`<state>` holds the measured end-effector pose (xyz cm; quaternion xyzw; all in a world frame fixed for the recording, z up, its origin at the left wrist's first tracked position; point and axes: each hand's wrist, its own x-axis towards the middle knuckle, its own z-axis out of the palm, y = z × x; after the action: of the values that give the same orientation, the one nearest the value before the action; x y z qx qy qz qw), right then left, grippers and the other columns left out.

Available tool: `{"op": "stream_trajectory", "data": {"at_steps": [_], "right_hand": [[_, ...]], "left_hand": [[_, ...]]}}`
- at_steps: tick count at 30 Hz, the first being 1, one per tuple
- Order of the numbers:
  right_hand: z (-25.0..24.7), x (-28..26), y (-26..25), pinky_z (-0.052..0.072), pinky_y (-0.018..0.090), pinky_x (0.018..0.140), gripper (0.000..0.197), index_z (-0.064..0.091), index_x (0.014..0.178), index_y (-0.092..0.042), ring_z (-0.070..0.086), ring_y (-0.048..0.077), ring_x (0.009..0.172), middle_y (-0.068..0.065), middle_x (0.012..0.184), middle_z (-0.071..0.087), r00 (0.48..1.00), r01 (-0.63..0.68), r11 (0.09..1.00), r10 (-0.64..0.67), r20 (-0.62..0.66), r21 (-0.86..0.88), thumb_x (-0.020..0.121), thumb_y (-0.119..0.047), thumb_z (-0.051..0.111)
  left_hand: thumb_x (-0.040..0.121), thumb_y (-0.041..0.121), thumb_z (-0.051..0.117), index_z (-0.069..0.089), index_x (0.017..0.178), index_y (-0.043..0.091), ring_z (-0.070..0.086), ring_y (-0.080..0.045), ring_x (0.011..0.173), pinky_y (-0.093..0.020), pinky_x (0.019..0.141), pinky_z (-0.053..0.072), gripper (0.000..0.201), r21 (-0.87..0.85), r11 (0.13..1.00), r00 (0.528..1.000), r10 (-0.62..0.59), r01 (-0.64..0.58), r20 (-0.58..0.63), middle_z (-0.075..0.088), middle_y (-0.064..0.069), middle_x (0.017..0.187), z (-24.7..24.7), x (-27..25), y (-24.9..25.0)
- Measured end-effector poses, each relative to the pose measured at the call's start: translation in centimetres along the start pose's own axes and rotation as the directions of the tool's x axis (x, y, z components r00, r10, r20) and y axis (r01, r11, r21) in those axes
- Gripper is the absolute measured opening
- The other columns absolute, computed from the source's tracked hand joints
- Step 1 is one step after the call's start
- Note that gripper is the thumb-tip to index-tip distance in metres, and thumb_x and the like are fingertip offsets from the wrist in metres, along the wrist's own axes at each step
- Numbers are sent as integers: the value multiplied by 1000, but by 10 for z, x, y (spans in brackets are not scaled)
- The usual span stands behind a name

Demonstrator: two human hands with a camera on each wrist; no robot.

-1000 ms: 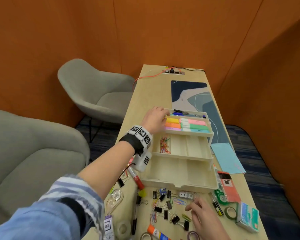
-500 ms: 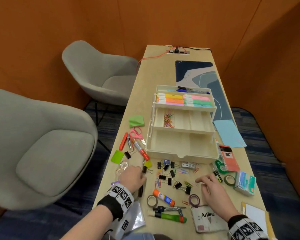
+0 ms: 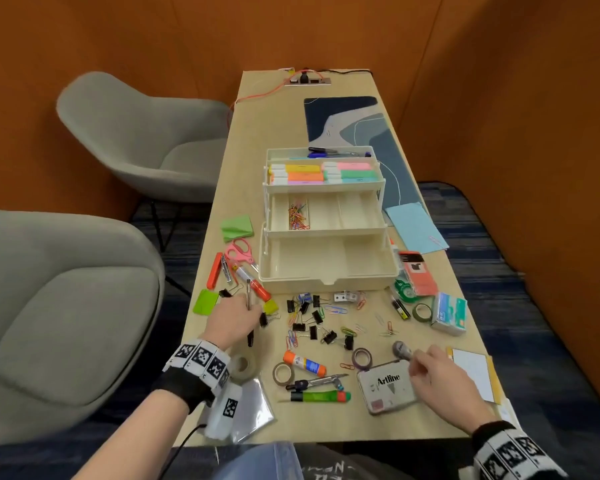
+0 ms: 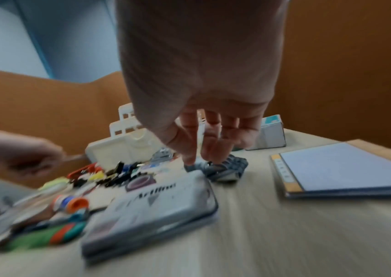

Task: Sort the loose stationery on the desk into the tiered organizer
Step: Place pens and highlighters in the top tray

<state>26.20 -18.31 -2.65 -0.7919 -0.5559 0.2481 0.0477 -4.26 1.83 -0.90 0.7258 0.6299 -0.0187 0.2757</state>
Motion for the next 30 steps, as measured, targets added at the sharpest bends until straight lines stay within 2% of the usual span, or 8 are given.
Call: {"op": "stream_trajectory", "data": {"at_steps": [3, 6, 11, 15, 19, 23, 26, 30], "right_hand": [[11, -18, 0, 43, 15, 77, 21, 50, 100, -36, 44, 3, 93, -13, 107, 39, 987, 141, 981, -129, 94, -133, 81, -46, 54], [21, -23, 1, 38, 18, 91, 38, 49, 115, -36, 39, 7, 106, -10, 120, 40, 965, 250, 949, -229, 126, -194, 81, -53, 53], [26, -6, -3, 42, 22, 86, 39, 48, 117, -31, 42, 12, 108, -4, 123, 42, 965, 260, 944, -258, 38, -204, 84, -52, 55], [27, 10, -17, 39, 27, 88, 33, 50, 115, -31, 44, 15, 107, -3, 118, 45, 949, 300, 911, -316, -13, -283, 87, -47, 51], [35, 15, -51, 45, 28, 77, 20, 52, 101, -28, 52, 17, 95, -3, 103, 52, 814, 556, 767, -581, 22, -321, 83, -38, 55], [50, 16, -82, 48, 31, 77, 26, 53, 96, -27, 53, 15, 91, -1, 100, 55, 659, 731, 579, -736, 155, -362, 76, -40, 63], [58, 21, -92, 51, 35, 78, 36, 53, 95, -26, 55, 19, 94, 2, 103, 57, 630, 749, 525, -752, 192, -404, 70, -49, 64], [63, 29, -94, 51, 35, 79, 39, 55, 92, -28, 57, 19, 100, 1, 108, 60, 656, 732, 547, -727, 203, -405, 64, -51, 72]], "left_hand": [[93, 37, 47, 39, 65, 21, 46, -11, 60, -27, 52, 31, 33, 4, 991, 985, 136, -137, 105, 51, 4, 65, -4, -5, 6], [92, 28, 46, 41, 70, 19, 63, -19, 66, -33, 59, 45, 23, -39, 971, 946, 237, -234, 223, 60, 0, 68, -1, -11, 14], [97, 20, 39, 44, 85, 18, 66, -21, 54, -26, 52, 49, 13, -192, 954, 924, 278, -232, 262, 65, -6, 68, -1, -20, 24], [99, 21, 34, 44, 89, 16, 62, -19, 51, -26, 50, 46, 15, -153, 962, 938, 259, -227, 232, 59, -2, 64, -1, -23, 15], [94, 35, 49, 44, 91, 18, 49, -15, 58, -24, 51, 31, 18, -30, 959, 943, 284, -283, 175, 48, 6, 60, 2, -33, -10], [66, 63, 71, 41, 96, 22, 51, -11, 70, -24, 56, 35, 59, 198, 886, 875, 336, -419, 349, 55, 9, 81, 8, -56, -43], [61, 66, 72, 39, 109, 21, 59, -15, 87, -28, 68, 41, 74, 357, 807, 855, 315, -470, 412, 59, 5, 106, 19, -75, -61], [66, 61, 71, 35, 120, 19, 60, -20, 91, -29, 68, 40, 78, 434, 750, 854, 343, -500, 391, 57, 1, 113, 31, -84, -66]]}}
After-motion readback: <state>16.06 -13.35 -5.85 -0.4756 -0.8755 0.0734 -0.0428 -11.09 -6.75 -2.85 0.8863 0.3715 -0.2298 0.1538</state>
